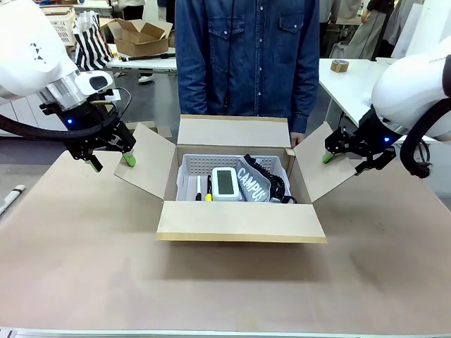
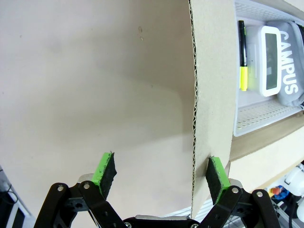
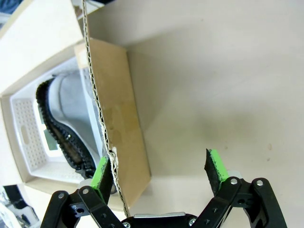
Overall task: Pack the gift set into the box.
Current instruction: Lift both hands away from the flaps of the Package Box.
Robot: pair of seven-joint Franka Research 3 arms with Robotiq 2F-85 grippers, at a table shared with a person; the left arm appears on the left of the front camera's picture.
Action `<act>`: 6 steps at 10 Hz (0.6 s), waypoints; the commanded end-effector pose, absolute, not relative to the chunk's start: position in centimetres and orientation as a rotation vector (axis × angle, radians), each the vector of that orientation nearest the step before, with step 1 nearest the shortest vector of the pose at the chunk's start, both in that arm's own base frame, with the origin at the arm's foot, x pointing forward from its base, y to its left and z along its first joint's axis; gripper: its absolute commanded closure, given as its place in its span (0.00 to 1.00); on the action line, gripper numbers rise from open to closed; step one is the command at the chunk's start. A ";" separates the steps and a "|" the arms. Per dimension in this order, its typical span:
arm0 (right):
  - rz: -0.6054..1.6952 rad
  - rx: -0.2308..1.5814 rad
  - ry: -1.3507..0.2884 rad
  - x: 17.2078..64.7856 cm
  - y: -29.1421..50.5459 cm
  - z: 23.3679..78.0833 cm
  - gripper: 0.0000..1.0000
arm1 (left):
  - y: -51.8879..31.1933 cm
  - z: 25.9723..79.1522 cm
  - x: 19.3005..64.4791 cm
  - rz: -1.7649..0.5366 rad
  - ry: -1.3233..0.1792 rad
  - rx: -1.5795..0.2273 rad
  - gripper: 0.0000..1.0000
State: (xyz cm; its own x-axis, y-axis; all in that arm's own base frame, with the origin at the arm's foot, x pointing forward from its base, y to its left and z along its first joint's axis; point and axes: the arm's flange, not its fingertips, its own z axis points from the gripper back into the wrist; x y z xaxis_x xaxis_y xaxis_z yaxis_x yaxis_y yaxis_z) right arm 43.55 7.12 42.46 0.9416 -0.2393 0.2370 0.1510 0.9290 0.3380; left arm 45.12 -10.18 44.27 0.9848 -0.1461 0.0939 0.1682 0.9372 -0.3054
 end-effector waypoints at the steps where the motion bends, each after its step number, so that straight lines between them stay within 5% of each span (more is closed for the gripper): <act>1: -0.209 0.311 -0.282 43.6 7.2 42.8 0.00 | -10.2 44.4 45.0 -0.148 -0.075 -0.298 0.00; 6: -0.209 0.311 -0.282 43.6 7.2 42.8 0.00 | -10.2 44.4 45.0 -0.148 -0.075 -0.298 0.00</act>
